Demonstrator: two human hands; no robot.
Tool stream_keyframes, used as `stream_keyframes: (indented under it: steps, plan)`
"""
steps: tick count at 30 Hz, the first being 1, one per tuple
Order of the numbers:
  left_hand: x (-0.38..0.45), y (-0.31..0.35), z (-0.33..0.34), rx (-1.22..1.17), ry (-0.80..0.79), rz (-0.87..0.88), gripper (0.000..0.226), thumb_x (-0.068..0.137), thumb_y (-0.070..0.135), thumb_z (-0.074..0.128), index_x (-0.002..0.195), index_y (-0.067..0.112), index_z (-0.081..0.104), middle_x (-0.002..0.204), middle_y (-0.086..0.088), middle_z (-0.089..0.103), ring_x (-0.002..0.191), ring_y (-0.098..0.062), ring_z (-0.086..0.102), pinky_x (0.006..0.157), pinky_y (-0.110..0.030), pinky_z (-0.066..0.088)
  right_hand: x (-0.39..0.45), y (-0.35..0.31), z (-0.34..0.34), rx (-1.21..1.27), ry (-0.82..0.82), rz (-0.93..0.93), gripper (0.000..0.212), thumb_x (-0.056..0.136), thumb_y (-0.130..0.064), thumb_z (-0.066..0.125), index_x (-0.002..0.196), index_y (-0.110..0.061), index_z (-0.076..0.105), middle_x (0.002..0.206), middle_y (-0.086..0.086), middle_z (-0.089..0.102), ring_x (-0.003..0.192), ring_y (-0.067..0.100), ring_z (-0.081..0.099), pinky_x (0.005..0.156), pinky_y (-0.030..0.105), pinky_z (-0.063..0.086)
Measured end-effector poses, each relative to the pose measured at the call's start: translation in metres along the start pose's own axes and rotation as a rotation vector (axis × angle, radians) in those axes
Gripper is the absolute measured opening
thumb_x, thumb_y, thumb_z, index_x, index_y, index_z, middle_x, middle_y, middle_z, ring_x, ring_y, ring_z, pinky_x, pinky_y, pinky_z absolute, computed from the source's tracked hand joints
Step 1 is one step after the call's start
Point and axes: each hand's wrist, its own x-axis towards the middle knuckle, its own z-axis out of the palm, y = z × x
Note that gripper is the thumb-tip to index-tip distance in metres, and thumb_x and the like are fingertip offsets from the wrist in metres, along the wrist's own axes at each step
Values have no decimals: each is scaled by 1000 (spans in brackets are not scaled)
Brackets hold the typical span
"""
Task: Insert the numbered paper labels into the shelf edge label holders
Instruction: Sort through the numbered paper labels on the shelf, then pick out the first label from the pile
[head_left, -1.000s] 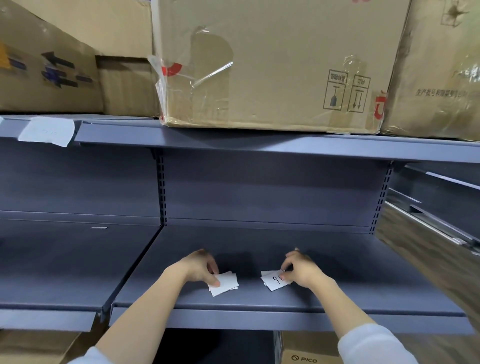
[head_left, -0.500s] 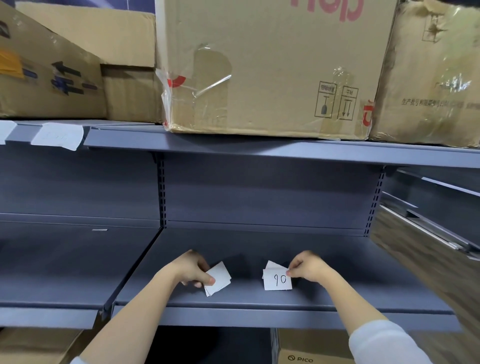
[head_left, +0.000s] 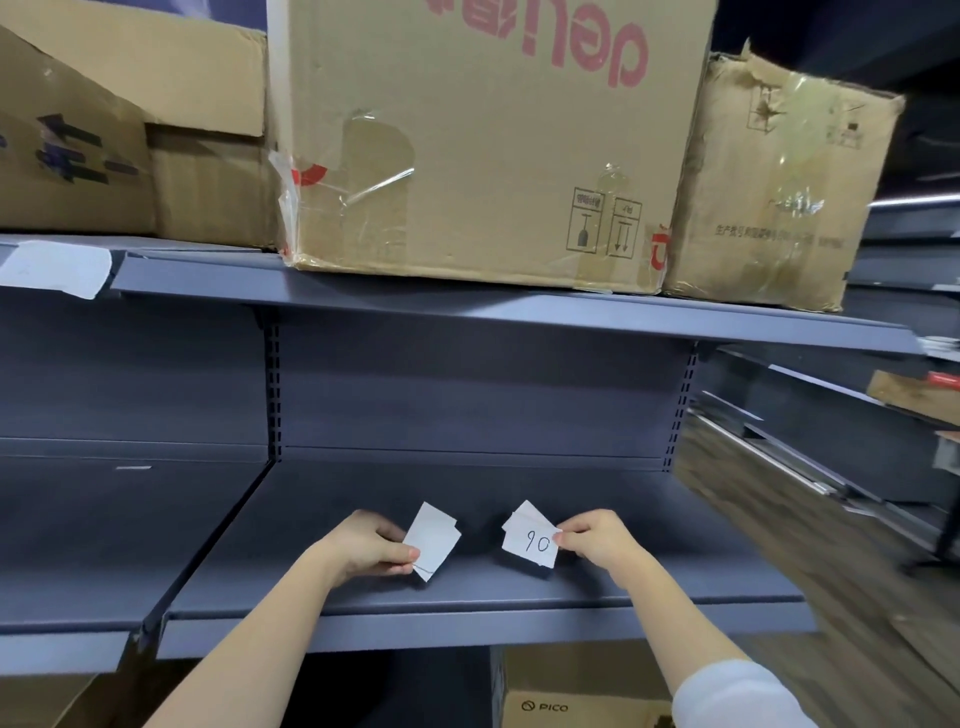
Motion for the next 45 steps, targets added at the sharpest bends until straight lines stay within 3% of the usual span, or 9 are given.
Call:
stream_keyframes:
  steps: [7, 11, 15, 22, 26, 29, 35, 39, 45]
  plan:
    - [12, 17, 53, -66, -59, 59, 8, 81, -5, 64, 73, -4, 65, 62, -7, 68, 47, -4, 66, 49, -10, 52, -17, 15, -32, 174, 182, 53, 15, 84, -1, 59, 74, -2, 70, 80, 9, 64, 59, 12, 48, 45, 12, 35]
    - [21, 30, 80, -37, -110, 115, 11, 82, -2, 63, 72, -4, 67, 54, -3, 66, 46, -4, 60, 52, -10, 51, -33, 26, -53, 219, 295, 85, 17, 83, -1, 58, 86, 11, 69, 78, 9, 62, 64, 14, 51, 48, 11, 37]
    - [29, 47, 113, -93, -178, 165, 14, 83, -2, 63, 70, -6, 65, 52, 0, 66, 52, -8, 61, 52, -9, 52, -55, 41, -78, 210, 403, 139, 22, 83, 1, 53, 74, 21, 56, 58, 3, 35, 49, 10, 24, 37, 13, 18]
    - [15, 72, 206, -107, -514, 250, 25, 84, -4, 61, 59, -2, 61, 48, 0, 61, 48, -5, 61, 50, -11, 50, -152, 85, -125, 267, 825, 260, 27, 85, 1, 53, 88, 27, 57, 79, 7, 39, 55, 10, 23, 38, 16, 15]
    - [-18, 67, 277, -83, -802, 233, 36, 83, -2, 63, 48, 7, 67, 49, -3, 62, 48, -8, 57, 49, -9, 48, -253, 108, -129, 322, 1119, 454, 24, 84, -3, 58, 94, 18, 65, 67, -5, 51, 48, 5, 31, 37, 14, 21]
    - [-79, 59, 329, -45, -1031, 232, 31, 84, -2, 63, 55, 6, 68, 44, 3, 62, 40, -1, 55, 51, -10, 47, -344, 110, -116, 388, 1318, 584, 23, 84, -3, 60, 99, 14, 66, 42, -9, 51, 31, 1, 41, 29, 7, 26]
    - [-243, 43, 389, 7, -1429, 304, 25, 85, -1, 61, 60, 2, 62, 41, 5, 58, 40, -1, 53, 47, -6, 47, -525, 94, -74, 418, 1701, 650, 21, 83, 0, 59, 96, 15, 66, 52, -1, 53, 18, 2, 29, 27, 10, 19]
    - [-359, 23, 414, 95, -1662, 336, 39, 85, 2, 62, 47, 8, 58, 39, 5, 53, 39, -2, 49, 46, -7, 44, -646, 75, -33, 407, 1885, 752, 19, 84, -1, 57, 72, 5, 69, 45, -2, 46, 34, 2, 37, 34, 13, 23]
    - [-556, -30, 420, 179, -1967, 329, 39, 82, -2, 65, 45, 10, 66, 41, 3, 59, 44, -8, 53, 52, -16, 46, -825, 18, 68, 408, 2249, 898, 26, 85, -7, 59, 107, 5, 66, 57, -2, 57, 26, 2, 41, 25, 7, 23]
